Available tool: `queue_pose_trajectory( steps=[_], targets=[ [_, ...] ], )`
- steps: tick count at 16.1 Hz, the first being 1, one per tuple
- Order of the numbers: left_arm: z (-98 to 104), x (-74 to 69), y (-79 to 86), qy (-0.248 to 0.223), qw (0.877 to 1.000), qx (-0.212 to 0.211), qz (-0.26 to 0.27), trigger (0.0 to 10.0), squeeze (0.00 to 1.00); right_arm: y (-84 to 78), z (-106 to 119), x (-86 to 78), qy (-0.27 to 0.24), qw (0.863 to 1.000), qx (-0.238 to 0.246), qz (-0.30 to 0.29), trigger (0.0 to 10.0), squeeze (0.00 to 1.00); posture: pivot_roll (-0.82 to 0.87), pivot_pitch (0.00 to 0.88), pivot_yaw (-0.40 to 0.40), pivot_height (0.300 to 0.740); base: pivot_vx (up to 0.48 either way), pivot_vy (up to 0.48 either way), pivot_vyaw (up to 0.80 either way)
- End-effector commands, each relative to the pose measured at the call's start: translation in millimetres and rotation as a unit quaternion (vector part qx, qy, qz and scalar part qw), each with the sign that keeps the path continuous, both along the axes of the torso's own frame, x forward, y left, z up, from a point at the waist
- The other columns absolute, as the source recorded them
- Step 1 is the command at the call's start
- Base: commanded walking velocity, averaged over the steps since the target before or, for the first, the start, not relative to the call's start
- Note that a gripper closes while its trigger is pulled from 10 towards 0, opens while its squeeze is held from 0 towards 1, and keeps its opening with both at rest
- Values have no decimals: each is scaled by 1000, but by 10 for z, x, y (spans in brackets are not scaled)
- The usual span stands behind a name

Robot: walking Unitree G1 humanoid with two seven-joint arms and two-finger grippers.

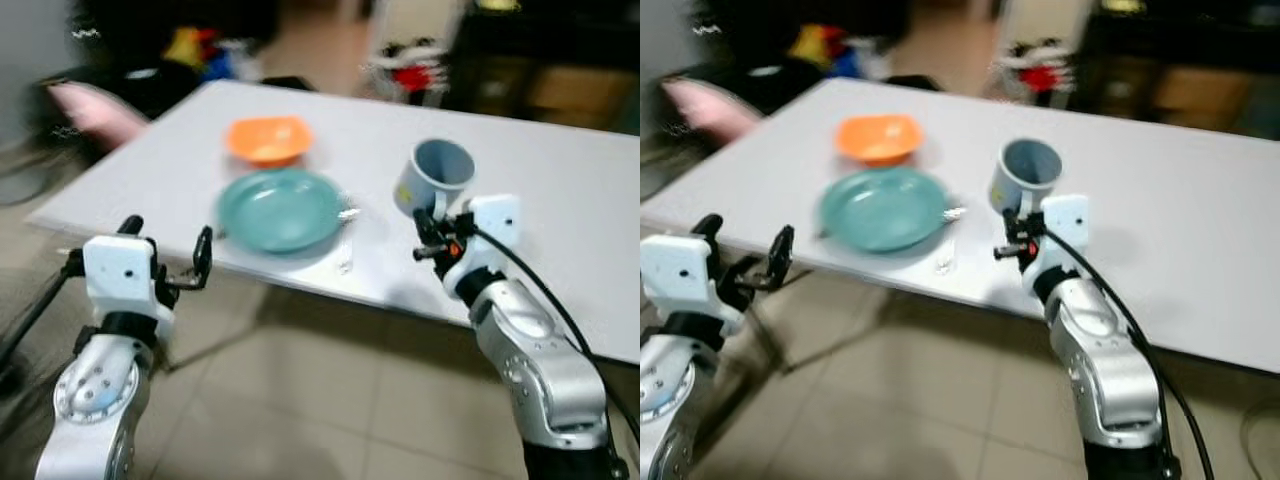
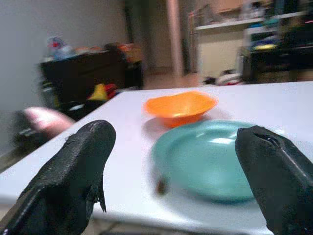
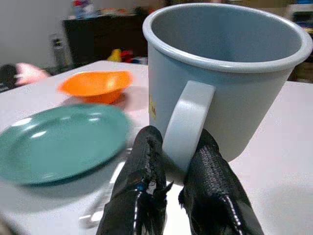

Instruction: Setting the table

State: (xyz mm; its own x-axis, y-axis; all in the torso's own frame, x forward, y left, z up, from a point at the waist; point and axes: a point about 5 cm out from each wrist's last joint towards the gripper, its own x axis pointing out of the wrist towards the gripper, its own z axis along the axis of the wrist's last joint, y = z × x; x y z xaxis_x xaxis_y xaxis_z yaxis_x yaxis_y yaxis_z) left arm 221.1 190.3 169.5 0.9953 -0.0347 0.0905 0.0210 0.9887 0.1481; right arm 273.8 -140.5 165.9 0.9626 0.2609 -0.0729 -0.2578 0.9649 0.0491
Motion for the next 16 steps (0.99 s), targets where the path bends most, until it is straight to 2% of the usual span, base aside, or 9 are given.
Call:
queue_pose_trajectory(
  steps=[1,12,16],
  targets=[
    [10,15,-46,1,1000,-2,-14,10000,0,-23,24,9,-2,1000,5,7,10000,0,-113,0,22,740,401,0,0],
    [-11,-2,-66,7,1000,-5,-26,10000,0,65,11,54,-8,999,-10,39,10000,0,-108,0,16,740,402,0,0],
    [-22,36,-98,11,999,-5,-41,10000,0,58,-42,175,-13,998,-45,51,10000,0,-111,0,27,740,396,0,0]
  ],
)
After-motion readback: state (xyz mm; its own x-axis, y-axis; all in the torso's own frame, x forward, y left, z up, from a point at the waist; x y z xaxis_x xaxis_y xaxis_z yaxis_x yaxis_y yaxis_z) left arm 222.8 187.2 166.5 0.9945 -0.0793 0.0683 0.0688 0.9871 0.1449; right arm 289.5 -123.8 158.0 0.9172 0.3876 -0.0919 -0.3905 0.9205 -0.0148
